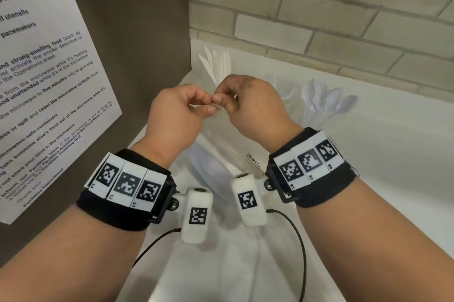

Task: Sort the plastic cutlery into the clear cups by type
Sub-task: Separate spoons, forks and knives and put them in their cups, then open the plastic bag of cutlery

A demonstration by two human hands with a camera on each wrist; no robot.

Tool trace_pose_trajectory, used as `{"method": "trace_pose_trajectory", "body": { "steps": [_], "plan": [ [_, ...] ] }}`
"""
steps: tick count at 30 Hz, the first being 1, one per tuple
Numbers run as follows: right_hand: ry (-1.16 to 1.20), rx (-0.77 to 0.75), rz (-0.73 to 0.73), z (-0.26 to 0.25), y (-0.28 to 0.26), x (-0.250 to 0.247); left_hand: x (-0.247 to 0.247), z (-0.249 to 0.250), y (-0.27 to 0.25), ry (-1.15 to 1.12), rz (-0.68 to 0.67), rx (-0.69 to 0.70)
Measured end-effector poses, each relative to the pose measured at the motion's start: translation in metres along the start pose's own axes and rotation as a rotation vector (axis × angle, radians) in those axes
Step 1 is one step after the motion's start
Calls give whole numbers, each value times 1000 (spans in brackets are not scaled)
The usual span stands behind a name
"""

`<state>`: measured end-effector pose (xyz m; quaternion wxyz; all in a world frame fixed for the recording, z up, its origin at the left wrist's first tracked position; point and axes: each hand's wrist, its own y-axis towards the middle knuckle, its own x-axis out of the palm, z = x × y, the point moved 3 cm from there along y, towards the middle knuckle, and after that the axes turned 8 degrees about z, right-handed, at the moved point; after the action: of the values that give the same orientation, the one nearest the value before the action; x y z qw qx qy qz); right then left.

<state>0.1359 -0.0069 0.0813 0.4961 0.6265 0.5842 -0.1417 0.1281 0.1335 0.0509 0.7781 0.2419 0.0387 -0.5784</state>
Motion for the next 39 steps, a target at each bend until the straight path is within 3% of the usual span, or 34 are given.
{"method": "trace_pose_trajectory", "body": {
  "steps": [7,12,19,24,27,29,32,33,36,39],
  "plan": [
    [44,51,81,4,-3,-1,0,7,3,-104,-118,-8],
    [-32,48,16,0,-1,-2,8,11,7,-84,-110,2],
    [-284,119,-22,20,-20,-25,-15,14,30,-188,250,-217],
    [-521,313,-364,37,-48,-37,-19,-1,33,-355,479,-310],
    [-476,301,-284,37,-55,-45,-10,-1,15,-268,525,-342],
    [-381,272,-163,31,-55,-46,1,1,3,-161,420,-337],
    [-271,261,-107,24,-55,-39,27,9,-15,-150,-69,-504],
    [-251,259,-97,21,-55,-37,33,11,-20,-215,-151,-551],
    [-296,270,-163,22,-56,-34,38,12,-19,-370,-130,-562],
    [-513,344,-497,31,-59,-28,27,7,-10,-463,13,-594]
  ]
}}
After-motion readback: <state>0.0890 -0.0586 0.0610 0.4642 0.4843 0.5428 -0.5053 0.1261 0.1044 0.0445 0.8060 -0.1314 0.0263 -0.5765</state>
